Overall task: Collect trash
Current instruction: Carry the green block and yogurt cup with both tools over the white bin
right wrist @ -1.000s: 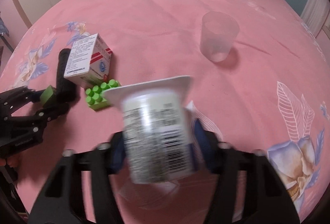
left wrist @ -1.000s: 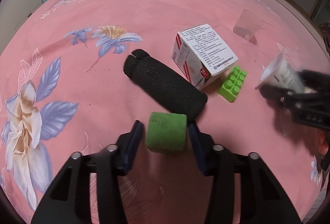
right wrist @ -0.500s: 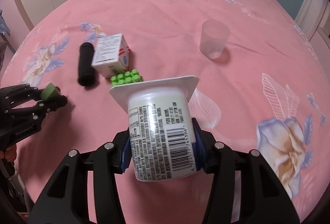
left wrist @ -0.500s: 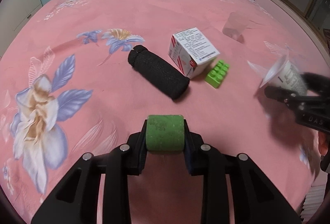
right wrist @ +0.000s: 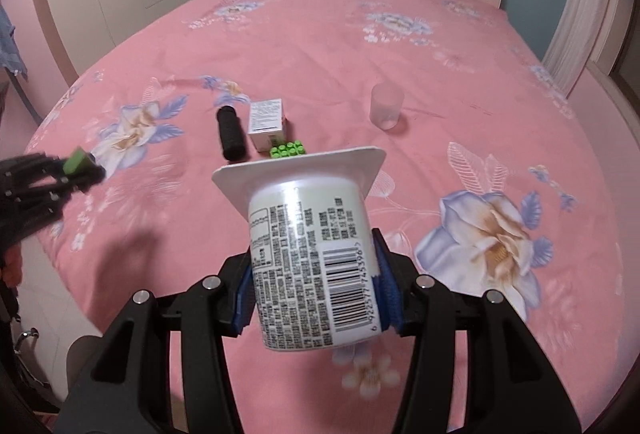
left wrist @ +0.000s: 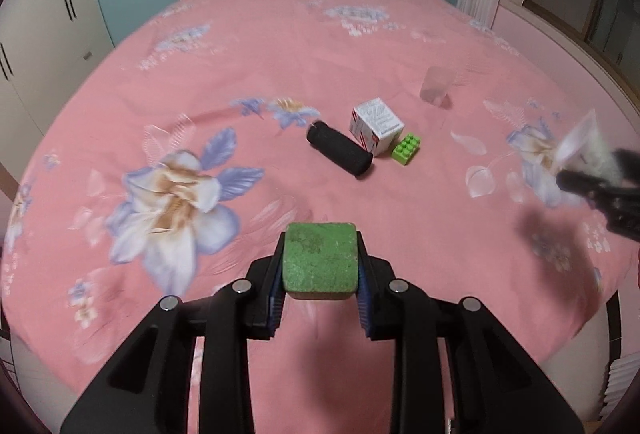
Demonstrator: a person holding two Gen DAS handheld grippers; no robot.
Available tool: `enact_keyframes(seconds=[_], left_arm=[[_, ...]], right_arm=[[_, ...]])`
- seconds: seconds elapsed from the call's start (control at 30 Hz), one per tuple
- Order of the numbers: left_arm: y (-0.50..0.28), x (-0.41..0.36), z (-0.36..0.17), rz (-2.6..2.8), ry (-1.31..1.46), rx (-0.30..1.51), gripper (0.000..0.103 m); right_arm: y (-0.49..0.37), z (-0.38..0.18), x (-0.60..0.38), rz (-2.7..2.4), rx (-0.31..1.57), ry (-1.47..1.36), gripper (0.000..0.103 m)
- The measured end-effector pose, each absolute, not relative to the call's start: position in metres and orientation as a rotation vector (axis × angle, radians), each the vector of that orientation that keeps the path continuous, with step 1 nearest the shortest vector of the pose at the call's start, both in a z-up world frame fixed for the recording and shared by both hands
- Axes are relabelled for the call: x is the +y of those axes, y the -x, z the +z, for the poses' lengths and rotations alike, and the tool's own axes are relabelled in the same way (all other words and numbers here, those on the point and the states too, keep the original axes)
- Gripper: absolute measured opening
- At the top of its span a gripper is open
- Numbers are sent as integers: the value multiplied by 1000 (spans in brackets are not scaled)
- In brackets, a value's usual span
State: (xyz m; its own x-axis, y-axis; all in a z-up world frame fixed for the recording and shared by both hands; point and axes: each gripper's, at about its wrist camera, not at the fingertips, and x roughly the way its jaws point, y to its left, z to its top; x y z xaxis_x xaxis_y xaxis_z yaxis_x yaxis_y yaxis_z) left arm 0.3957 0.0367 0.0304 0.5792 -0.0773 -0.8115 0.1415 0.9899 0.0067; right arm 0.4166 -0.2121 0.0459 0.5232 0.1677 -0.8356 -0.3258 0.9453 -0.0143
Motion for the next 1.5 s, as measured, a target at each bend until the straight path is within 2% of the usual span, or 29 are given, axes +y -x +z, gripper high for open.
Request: enact_keyframes(seconds=[0.33,0.63,1.07,1.5], left_arm=[[-313,43,99,-139,-117,817,32],[-256,44,120,-123,-166,761,32],[-212,44,101,-136,-181,787,32],[-204,40,49,-155,-192,877,32]], right_arm=[[-336,106,-208,299,884,206,52],[-273,133,-191,316,824,249,52],[-227,121,-179,340,843,270,52],[-216,65,-165,374,944,275,52]])
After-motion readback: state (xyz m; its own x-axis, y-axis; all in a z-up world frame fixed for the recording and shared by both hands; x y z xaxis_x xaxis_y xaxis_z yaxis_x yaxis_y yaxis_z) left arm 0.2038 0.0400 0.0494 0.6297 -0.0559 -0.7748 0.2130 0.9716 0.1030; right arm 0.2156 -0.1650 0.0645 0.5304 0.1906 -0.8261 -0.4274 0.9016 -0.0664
